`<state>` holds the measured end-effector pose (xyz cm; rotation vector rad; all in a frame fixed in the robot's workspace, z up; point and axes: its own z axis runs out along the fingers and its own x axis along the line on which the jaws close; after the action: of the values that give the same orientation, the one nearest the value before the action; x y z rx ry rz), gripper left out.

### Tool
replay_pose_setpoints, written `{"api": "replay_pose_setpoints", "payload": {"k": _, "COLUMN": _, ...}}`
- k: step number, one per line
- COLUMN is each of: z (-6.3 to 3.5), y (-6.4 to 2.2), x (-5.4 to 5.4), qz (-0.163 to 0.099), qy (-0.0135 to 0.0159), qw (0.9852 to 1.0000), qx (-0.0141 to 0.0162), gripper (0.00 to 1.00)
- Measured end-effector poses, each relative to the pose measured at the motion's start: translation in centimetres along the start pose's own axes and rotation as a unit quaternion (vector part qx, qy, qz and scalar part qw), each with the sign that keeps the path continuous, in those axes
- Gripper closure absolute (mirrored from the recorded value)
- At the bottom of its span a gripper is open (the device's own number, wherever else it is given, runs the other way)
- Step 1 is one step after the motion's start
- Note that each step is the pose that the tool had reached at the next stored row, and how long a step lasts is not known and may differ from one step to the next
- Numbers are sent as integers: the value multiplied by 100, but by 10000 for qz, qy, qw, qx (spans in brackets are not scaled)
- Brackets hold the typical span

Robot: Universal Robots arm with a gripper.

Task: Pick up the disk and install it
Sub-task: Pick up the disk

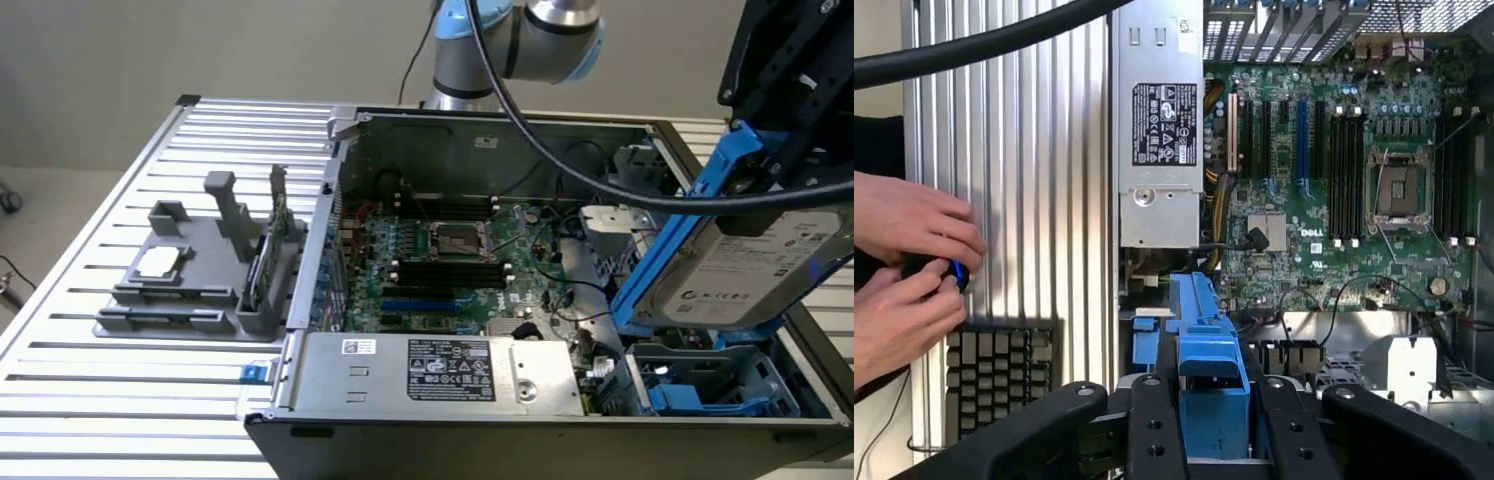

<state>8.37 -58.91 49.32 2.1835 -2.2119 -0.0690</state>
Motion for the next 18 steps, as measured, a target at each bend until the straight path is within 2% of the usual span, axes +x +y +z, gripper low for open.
{"api": "replay_pose_setpoints", "payload": {"k": 4, "z": 7, "y": -162, "x": 11, "qz": 0, "qy": -1, "qw": 10000, "qx": 0, "gripper": 67}}
{"api": "replay_pose_setpoints", "payload": {"k": 6, "z": 27, "y": -209, "x": 23, "qz": 0, "qy": -4, "qw": 10000, "qx": 0, "gripper": 67}}
{"api": "replay_pose_setpoints", "payload": {"k": 14, "z": 168, "y": -240, "x": 44, "qz": 0, "qy": -5, "qw": 10000, "qx": 6, "gripper": 67}}
{"api": "replay_pose_setpoints", "payload": {"k": 18, "z": 225, "y": -248, "x": 45, "qz": -20, "qy": -5, "qw": 10000, "qx": 37, "gripper": 67}}
